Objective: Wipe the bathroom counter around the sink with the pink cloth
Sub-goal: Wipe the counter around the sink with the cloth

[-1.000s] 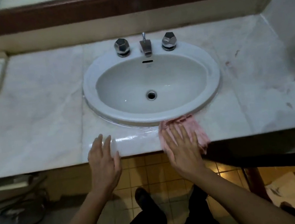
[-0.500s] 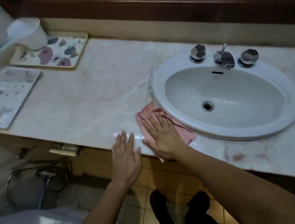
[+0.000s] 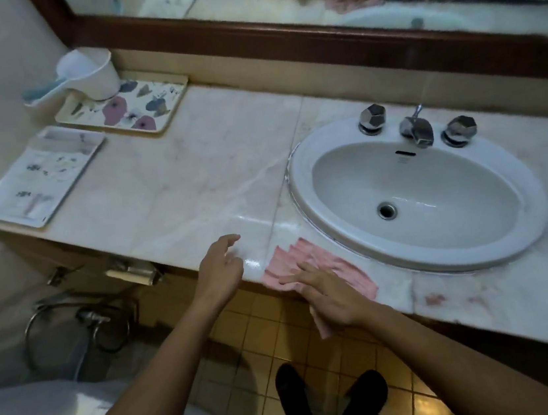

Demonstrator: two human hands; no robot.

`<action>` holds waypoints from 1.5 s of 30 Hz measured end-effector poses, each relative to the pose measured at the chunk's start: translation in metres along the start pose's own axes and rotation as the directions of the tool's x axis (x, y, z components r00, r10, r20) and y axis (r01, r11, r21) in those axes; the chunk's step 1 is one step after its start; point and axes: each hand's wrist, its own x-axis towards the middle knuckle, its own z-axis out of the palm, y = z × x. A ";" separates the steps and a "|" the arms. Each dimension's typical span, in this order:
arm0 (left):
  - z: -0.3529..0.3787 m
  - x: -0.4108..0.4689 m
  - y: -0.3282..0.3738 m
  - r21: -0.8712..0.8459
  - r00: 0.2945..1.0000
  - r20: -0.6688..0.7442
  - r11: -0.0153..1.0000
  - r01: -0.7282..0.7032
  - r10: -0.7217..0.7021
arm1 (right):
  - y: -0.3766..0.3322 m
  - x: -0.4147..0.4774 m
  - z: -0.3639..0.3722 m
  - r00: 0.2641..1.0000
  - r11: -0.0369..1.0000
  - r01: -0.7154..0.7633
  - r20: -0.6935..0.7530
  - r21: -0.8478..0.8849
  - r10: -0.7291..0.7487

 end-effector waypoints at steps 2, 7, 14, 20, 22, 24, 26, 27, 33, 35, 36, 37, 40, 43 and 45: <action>0.000 0.000 0.008 0.028 0.995 0.091 0.998 -0.053 0.050 | -0.016 -0.019 -0.027 0.992 0.947 -0.123 0.037 0.295 0.118; 0.019 -0.002 0.045 -0.295 0.945 0.326 0.954 0.063 0.038 | -0.047 -0.060 -0.081 0.983 0.380 -0.034 -0.038 0.924 0.180; 0.094 -0.029 0.095 -0.507 0.621 0.775 0.702 0.500 0.119 | -0.021 -0.114 -0.117 0.888 -0.065 0.241 -0.193 0.968 0.418; 0.159 -0.055 0.150 -0.464 0.626 0.750 0.845 0.267 0.214 | 0.032 -0.175 -0.121 0.754 0.010 0.356 -0.294 0.934 0.587; 0.177 -0.057 0.165 -0.445 0.662 0.714 0.878 0.179 0.227 | 0.054 -0.192 -0.126 0.714 0.087 0.326 -0.305 0.942 0.631; 0.193 -0.058 0.178 -0.393 0.667 0.712 0.912 0.120 0.220 | 0.077 -0.207 -0.129 0.648 0.208 0.249 -0.322 0.946 0.690; 0.210 -0.059 0.189 -0.342 0.653 0.724 0.938 0.060 0.222 | 0.099 -0.220 -0.133 0.615 0.280 0.154 -0.314 0.948 0.724; 0.220 -0.059 0.195 -0.327 0.648 0.731 0.944 0.056 0.215 | 0.106 -0.227 -0.138 0.612 0.288 0.125 -0.302 0.950 0.731; 0.259 -0.070 0.248 -0.446 0.662 0.694 0.891 0.086 0.283 | 0.134 -0.261 -0.193 0.686 0.364 0.272 -0.445 0.891 0.576; 0.266 -0.070 0.262 -0.457 0.691 0.649 0.889 0.020 0.318 | 0.140 -0.273 -0.210 0.712 0.428 0.297 -0.497 0.854 0.497; 0.268 -0.067 0.266 -0.463 0.687 0.643 0.887 -0.002 0.337 | 0.142 -0.279 -0.218 0.728 0.466 0.285 -0.506 0.837 0.463; 0.271 -0.064 0.268 -0.468 0.679 0.647 0.884 -0.006 0.347 | 0.144 -0.284 -0.226 0.748 0.509 0.256 -0.502 0.822 0.434; 0.277 -0.058 0.271 -0.467 0.650 0.702 0.877 0.110 0.292 | 0.159 -0.296 -0.241 0.792 0.585 0.168 -0.462 0.793 0.399; 0.285 -0.056 0.273 -0.460 0.586 0.771 0.854 0.242 0.249 | 0.180 -0.303 -0.249 0.800 0.503 0.152 -0.405 0.851 0.442; 0.292 -0.056 0.270 -0.488 0.535 0.810 0.783 0.386 0.241 | 0.193 -0.305 -0.251 0.798 0.399 0.146 -0.346 0.905 0.494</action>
